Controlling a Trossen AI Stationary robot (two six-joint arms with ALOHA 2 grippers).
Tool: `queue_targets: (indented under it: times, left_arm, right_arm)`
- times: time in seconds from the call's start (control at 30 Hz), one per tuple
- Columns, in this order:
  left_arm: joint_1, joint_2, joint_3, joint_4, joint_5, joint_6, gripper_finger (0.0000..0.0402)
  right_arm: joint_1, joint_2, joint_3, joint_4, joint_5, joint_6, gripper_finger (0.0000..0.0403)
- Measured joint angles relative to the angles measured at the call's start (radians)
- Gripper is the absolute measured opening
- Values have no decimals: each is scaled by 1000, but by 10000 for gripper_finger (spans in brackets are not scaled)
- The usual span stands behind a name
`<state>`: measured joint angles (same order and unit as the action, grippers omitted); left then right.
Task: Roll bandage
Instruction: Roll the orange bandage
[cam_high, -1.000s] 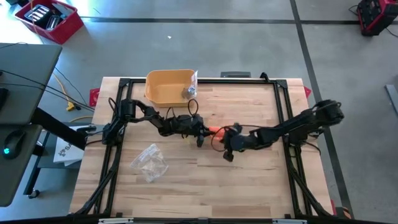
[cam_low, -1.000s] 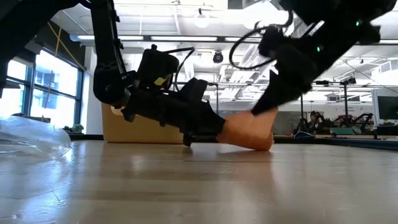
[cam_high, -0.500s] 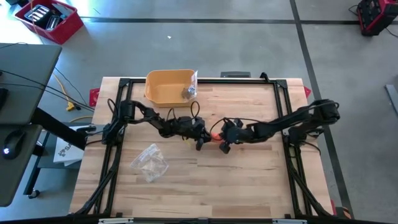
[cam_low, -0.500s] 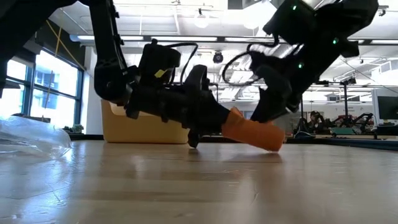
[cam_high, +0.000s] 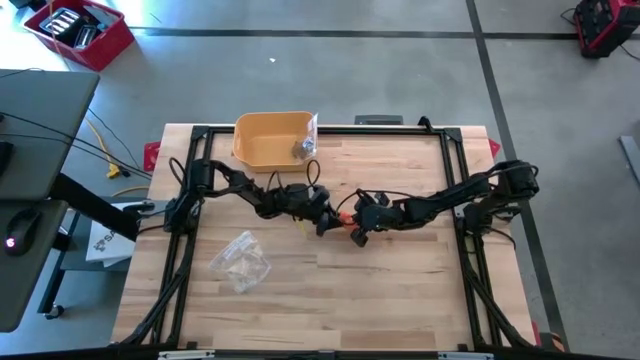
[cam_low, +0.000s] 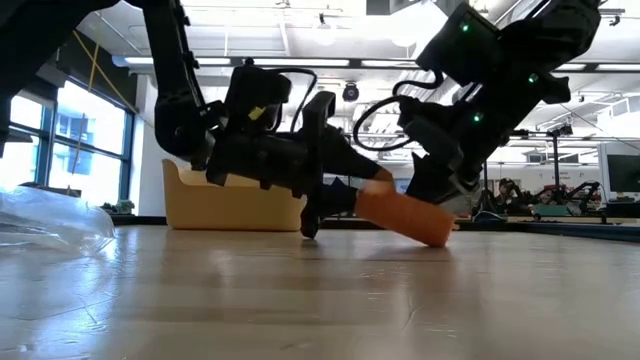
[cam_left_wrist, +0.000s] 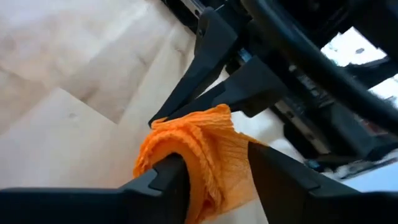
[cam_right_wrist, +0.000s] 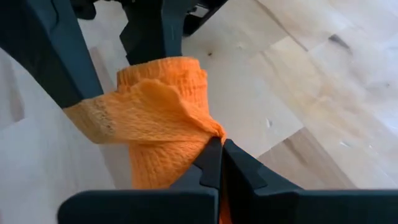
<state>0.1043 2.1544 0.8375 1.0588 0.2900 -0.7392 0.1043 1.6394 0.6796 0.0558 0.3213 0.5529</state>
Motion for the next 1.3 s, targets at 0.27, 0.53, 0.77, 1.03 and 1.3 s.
queue_targets:
  times: [0.27,0.53,0.77,1.03,1.3]
  left_arm:
    - [5,3,-1,49,124,-103,177]
    - [8,5,-2,59,146,-108,178]
    - [3,5,-2,67,146,-66,178]
    - [-20,6,-3,66,124,12,175]
    - [-60,8,-4,94,93,16,112]
  right_arm:
    - [15,-8,0,-2,-52,2,0]
    - [37,-74,-2,-99,-53,58,0]
    - [42,-75,-2,-163,-85,84,0]
    - [37,-75,-2,-96,-86,71,0]
    - [32,-75,-3,-66,-75,49,0]
